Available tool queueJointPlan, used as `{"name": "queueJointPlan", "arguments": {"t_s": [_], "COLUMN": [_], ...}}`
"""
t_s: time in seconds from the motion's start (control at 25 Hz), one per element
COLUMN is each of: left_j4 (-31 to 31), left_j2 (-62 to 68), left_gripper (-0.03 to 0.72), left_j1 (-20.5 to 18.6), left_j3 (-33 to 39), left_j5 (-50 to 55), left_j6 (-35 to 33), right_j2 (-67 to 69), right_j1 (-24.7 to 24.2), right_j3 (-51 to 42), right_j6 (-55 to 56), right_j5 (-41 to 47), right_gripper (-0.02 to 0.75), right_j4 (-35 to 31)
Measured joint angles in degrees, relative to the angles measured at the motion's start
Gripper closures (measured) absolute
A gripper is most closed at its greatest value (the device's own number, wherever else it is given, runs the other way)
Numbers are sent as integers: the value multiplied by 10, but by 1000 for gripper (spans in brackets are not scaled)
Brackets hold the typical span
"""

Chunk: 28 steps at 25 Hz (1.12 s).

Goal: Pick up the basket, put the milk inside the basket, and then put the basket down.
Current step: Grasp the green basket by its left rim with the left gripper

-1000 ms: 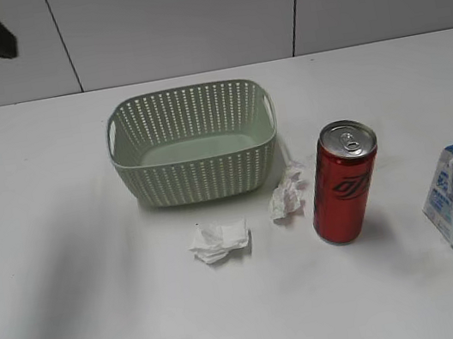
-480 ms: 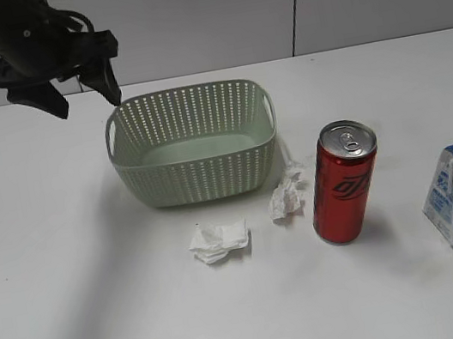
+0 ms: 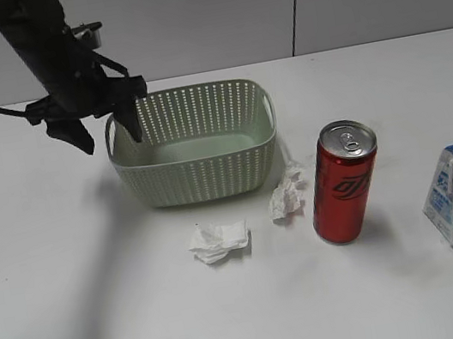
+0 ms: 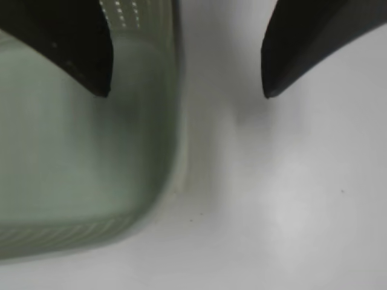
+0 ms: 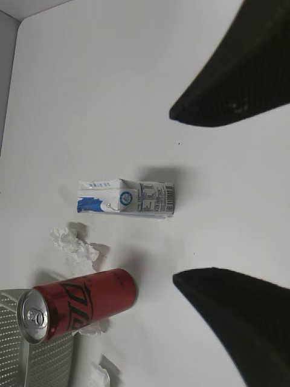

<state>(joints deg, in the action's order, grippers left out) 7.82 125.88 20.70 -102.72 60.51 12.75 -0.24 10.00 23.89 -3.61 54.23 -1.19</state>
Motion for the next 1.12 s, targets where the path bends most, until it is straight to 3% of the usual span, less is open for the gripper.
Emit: {"name": "queueJointPlan", "arguments": {"t_s": [0.44, 0.6, 0.84, 0.92, 1.12], "left_j4": [-5, -1, 24, 34, 62], "left_j2": [35, 36, 36, 36, 34], "left_gripper": [207, 323, 635, 673, 682], "left_j1": [0, 0, 0, 0, 0], "left_j3": [-5, -5, -5, -5, -5], "left_j5": [-5, -17, -29, -30, -18], "left_j6": [25, 26, 26, 26, 29], "right_j2": [0, 0, 0, 0, 0], "right_j1": [0, 0, 0, 0, 0], "right_j3": [0, 0, 0, 0, 0], "right_j6": [0, 0, 0, 0, 0], "right_j5": [0, 0, 0, 0, 0], "right_gripper": [166, 166, 166, 166, 166], "right_j4": [0, 0, 0, 0, 0]}}
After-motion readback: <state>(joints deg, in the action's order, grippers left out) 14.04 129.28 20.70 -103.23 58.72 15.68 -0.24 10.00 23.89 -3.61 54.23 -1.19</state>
